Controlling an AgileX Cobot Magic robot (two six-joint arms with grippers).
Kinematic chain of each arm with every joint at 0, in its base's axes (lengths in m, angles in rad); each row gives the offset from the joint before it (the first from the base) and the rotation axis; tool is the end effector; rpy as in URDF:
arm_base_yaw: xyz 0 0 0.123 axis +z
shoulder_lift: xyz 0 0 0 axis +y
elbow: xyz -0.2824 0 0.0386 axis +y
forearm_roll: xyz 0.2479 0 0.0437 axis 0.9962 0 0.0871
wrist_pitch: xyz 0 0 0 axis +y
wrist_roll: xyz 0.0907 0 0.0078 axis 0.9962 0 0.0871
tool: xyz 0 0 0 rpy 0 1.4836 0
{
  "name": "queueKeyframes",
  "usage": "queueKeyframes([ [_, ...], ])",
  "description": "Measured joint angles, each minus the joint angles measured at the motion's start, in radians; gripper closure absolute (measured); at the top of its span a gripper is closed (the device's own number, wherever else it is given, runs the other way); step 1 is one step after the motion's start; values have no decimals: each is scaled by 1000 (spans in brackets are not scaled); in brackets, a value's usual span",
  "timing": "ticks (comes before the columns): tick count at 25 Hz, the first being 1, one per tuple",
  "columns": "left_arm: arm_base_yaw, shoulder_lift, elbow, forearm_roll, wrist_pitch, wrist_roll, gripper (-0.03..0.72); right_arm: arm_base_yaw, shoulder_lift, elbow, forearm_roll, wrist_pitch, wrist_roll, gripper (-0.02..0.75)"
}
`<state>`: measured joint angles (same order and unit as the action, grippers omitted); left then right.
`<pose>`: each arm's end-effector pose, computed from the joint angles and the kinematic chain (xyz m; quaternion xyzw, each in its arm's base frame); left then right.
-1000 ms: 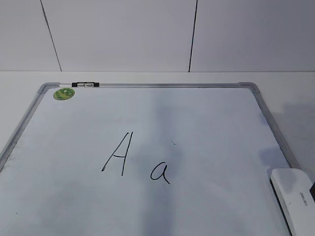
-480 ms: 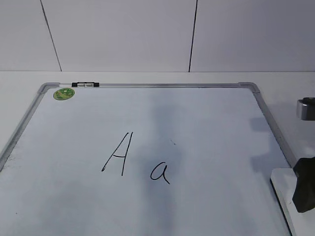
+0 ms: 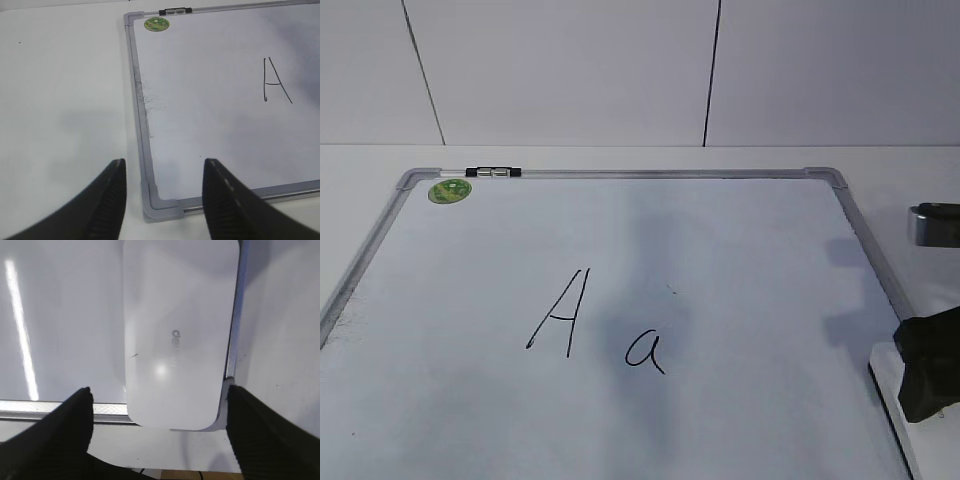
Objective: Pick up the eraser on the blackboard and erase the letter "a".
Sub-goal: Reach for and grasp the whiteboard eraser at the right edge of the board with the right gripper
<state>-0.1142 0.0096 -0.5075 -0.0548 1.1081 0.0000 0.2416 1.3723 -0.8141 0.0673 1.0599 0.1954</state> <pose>-0.0068 -0.0037 0.2756 0.0511 0.8640 -0.0558 0.4977 0.2115 0.0576 0.2224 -0.0072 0.9993 0.0333 0.0130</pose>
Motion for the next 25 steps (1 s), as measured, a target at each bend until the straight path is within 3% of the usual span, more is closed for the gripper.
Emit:
queueKeyframes([
  [6, 0, 0, 0, -2, 0, -6, 307, 0, 23, 0, -67, -18, 59, 83],
  [25, 0, 0, 0, -18, 0, -6, 307, 0, 85, 0, -48, -76, 89, 83],
])
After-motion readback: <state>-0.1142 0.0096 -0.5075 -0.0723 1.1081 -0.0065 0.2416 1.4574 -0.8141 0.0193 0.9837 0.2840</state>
